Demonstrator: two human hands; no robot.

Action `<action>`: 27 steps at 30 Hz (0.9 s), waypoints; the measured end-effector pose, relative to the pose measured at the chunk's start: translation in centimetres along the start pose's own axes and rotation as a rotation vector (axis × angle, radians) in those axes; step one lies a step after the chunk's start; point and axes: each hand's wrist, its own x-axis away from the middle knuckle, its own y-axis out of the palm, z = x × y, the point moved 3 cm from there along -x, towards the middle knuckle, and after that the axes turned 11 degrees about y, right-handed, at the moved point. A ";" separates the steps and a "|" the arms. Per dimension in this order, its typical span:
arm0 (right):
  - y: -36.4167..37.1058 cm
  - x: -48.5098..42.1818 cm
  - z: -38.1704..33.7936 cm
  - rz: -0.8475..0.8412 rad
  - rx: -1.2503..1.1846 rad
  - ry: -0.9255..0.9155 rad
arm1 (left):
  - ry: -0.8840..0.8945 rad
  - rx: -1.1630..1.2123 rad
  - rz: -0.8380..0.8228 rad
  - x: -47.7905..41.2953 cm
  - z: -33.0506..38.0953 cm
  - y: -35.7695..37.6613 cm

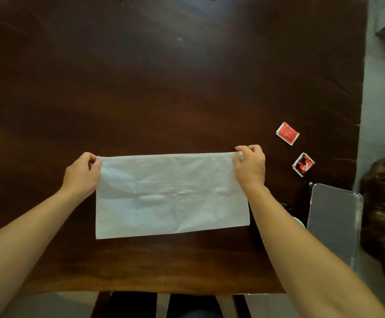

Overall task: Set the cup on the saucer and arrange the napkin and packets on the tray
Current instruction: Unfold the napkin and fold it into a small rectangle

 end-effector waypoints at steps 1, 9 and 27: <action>-0.1 0.0 -0.2 0.014 0.052 -0.061 | 0.004 -0.003 0.001 0.0 0.0 0.0; -1.0 0.0 -1.3 0.020 0.351 -0.246 | 0.014 -0.011 0.002 0.0 0.0 -0.1; -1.0 -0.6 -1.8 -0.145 0.396 -0.164 | -0.001 -0.010 -0.014 0.1 0.0 0.0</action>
